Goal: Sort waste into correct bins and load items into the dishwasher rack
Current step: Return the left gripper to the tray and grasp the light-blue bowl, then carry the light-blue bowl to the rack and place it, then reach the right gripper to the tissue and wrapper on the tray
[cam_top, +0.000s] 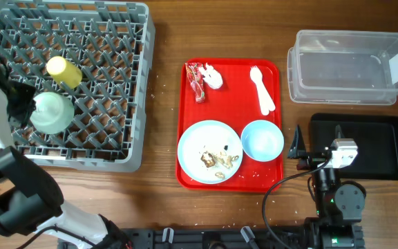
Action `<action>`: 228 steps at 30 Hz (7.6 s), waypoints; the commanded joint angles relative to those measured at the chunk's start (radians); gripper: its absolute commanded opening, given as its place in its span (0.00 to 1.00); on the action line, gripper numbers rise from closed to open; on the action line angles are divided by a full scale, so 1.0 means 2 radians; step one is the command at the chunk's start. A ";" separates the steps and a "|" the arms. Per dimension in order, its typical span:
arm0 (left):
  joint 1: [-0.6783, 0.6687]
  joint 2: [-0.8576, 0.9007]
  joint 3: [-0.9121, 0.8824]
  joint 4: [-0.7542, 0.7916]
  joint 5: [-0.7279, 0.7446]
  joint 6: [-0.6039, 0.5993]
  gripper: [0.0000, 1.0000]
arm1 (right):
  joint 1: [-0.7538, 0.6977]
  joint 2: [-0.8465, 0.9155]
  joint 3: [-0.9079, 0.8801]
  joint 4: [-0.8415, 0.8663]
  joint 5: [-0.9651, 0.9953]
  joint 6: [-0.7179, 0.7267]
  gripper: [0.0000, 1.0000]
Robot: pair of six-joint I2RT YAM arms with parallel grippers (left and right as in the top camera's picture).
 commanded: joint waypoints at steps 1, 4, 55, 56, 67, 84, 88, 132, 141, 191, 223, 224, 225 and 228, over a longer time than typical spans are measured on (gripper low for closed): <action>-0.019 -0.057 -0.001 -0.002 0.196 0.055 0.04 | 0.000 -0.003 -0.001 0.002 0.005 -0.005 1.00; -0.110 -0.104 -0.001 -0.001 0.293 0.110 0.04 | 0.000 -0.003 -0.001 0.002 0.005 -0.005 1.00; -0.624 0.025 -0.001 0.248 -0.039 0.214 0.47 | 0.000 -0.003 -0.001 0.002 0.005 -0.005 1.00; -0.633 0.023 -0.001 0.242 -0.031 0.219 0.46 | 0.000 -0.003 -0.001 0.002 0.005 -0.005 1.00; -0.680 0.128 -0.001 0.253 -0.015 0.226 0.48 | 0.000 -0.003 -0.001 0.002 0.005 -0.004 1.00; -0.698 0.133 -0.001 0.282 -0.013 0.222 0.04 | 0.000 -0.003 -0.001 0.002 0.005 -0.005 1.00; -0.706 0.118 -0.001 0.282 -0.013 0.218 0.04 | 0.000 -0.003 -0.001 0.002 0.005 -0.005 1.00; -0.115 0.163 -0.001 0.707 0.381 -0.148 0.04 | 0.000 -0.003 -0.001 0.002 0.005 -0.005 1.00; -0.068 0.176 -0.001 0.702 0.384 -0.127 0.11 | 0.000 -0.003 -0.001 0.002 0.005 -0.005 1.00; -0.118 0.057 -0.001 0.473 -0.067 0.168 0.04 | 0.000 -0.003 -0.001 0.002 0.005 -0.005 1.00; 0.051 -0.124 -0.001 0.169 0.191 -0.002 1.00 | 0.000 0.043 0.106 0.247 -0.088 0.316 1.00; 0.051 -0.124 -0.001 0.169 0.191 -0.002 1.00 | 0.000 0.078 0.160 0.181 -0.090 0.281 1.00; 0.051 -0.124 -0.001 0.169 0.191 -0.002 1.00 | 0.000 0.119 0.208 0.129 -0.106 0.247 1.00; 0.051 -0.124 -0.001 0.169 0.191 -0.002 1.00 | 0.000 0.283 0.369 0.015 -0.241 0.147 1.00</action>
